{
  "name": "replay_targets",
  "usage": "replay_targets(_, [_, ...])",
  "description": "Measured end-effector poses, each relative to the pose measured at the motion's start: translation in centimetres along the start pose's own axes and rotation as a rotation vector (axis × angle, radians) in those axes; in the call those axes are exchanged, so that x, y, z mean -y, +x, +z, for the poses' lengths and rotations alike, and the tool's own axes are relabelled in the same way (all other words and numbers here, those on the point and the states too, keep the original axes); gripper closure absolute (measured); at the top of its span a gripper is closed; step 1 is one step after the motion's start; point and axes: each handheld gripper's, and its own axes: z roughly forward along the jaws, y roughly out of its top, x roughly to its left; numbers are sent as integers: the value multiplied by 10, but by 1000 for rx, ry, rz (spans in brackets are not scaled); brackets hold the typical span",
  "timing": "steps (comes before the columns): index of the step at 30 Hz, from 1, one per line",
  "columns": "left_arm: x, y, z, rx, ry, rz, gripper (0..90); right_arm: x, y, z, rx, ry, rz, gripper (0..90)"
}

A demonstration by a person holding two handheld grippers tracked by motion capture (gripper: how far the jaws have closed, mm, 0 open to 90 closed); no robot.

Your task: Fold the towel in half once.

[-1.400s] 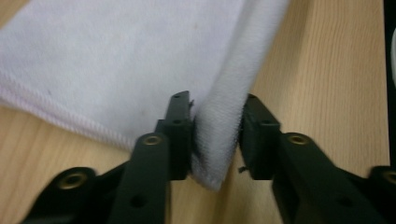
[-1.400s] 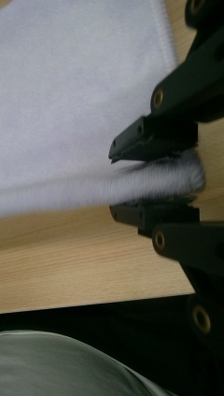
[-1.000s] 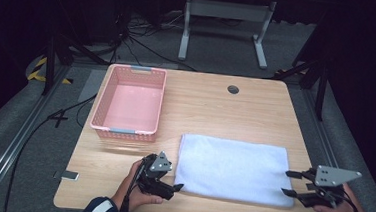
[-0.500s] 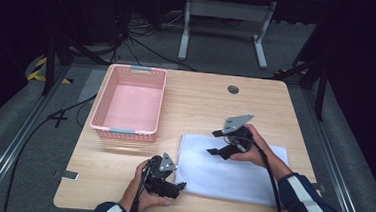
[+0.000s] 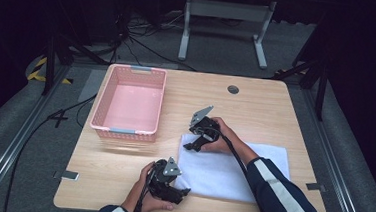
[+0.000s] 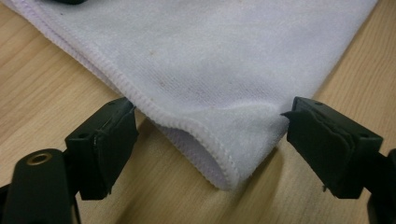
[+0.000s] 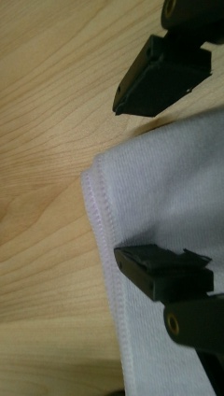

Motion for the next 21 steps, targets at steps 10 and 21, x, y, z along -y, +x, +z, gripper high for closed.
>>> replay_targets(10, [-9, 5, 16, -86, -7, 23, 22, 2, 3, -1, -73, 5, 16, 525])
replay_targets(21, [-15, 13, 11, -83, -48, 31, 716, -3, 8, -2, -76, 22, 0, 715])
